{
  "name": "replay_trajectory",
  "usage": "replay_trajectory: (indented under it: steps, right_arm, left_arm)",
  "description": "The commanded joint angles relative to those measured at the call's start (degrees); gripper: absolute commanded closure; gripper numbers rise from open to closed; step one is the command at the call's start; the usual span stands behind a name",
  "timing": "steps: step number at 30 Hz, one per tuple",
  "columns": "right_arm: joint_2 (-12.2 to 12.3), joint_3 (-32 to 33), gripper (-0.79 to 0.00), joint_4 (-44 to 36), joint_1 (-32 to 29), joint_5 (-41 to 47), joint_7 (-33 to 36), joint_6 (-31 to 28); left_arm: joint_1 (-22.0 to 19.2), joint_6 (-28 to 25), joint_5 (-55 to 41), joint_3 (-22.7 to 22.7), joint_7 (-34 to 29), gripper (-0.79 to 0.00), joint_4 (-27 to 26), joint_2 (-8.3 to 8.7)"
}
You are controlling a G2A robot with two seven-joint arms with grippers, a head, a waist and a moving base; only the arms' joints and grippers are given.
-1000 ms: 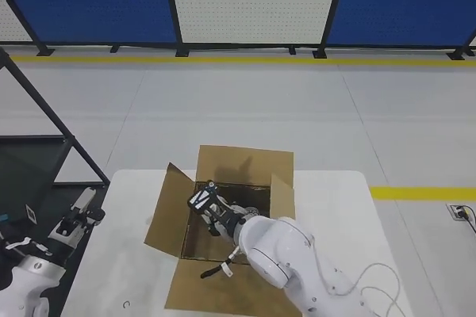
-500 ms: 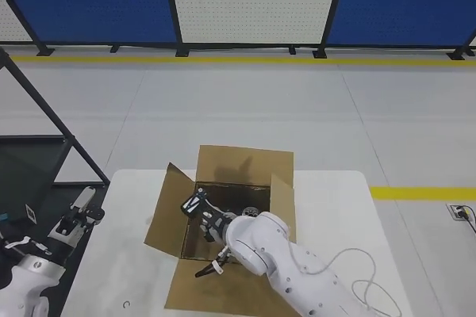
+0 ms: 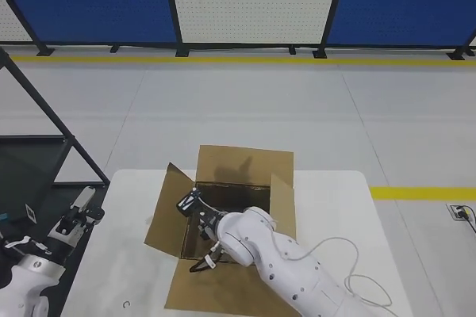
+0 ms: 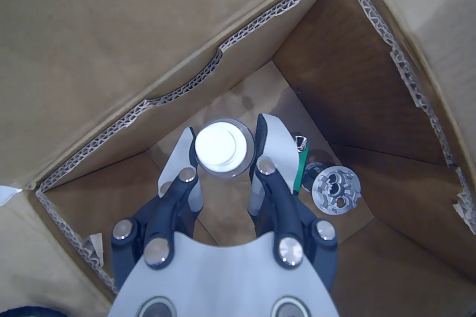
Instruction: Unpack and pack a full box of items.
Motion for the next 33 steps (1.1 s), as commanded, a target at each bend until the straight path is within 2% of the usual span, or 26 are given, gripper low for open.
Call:
replay_trajectory:
  steps: [1,13,15,19,20,23,33]
  right_arm:
    - [-0.36,-0.22,0.0,0.99,0.26,-0.19,-0.04,0.44]
    - [-2.72,-0.92,-0.006,7.94,2.2,0.57,-0.48,0.24]
    - [-3.1,-0.98,-0.08,9.02,2.56,0.65,-0.17,0.42]
    - [-3.85,-1.16,-0.148,10.73,3.2,0.81,-0.01,0.27]
    - [-4.02,-1.17,-0.243,11.1,3.33,0.82,-0.06,0.25]
    - [-4.48,-1.12,-0.323,11.95,3.63,0.84,-0.2,0.29]
    - [-4.99,0.16,-0.363,11.42,3.11,-0.47,-0.37,1.28]
  left_arm:
    - [-0.02,-0.09,0.0,0.0,0.05,-0.785,-0.01,0.01]
    - [0.0,0.05,-0.02,0.11,0.62,-0.785,0.11,0.02]
    - [0.03,0.07,-0.03,0.13,0.68,-0.785,0.09,0.03]
    - [0.03,-0.1,-0.03,0.15,0.77,-0.785,0.1,0.03]
    - [0.03,-0.1,-0.03,0.15,0.77,-0.785,0.1,0.04]
    - [0.03,-0.2,0.0,0.13,0.9,-0.785,0.13,0.04]
    - [0.02,-0.12,-0.02,0.21,0.84,-0.785,0.14,0.07]
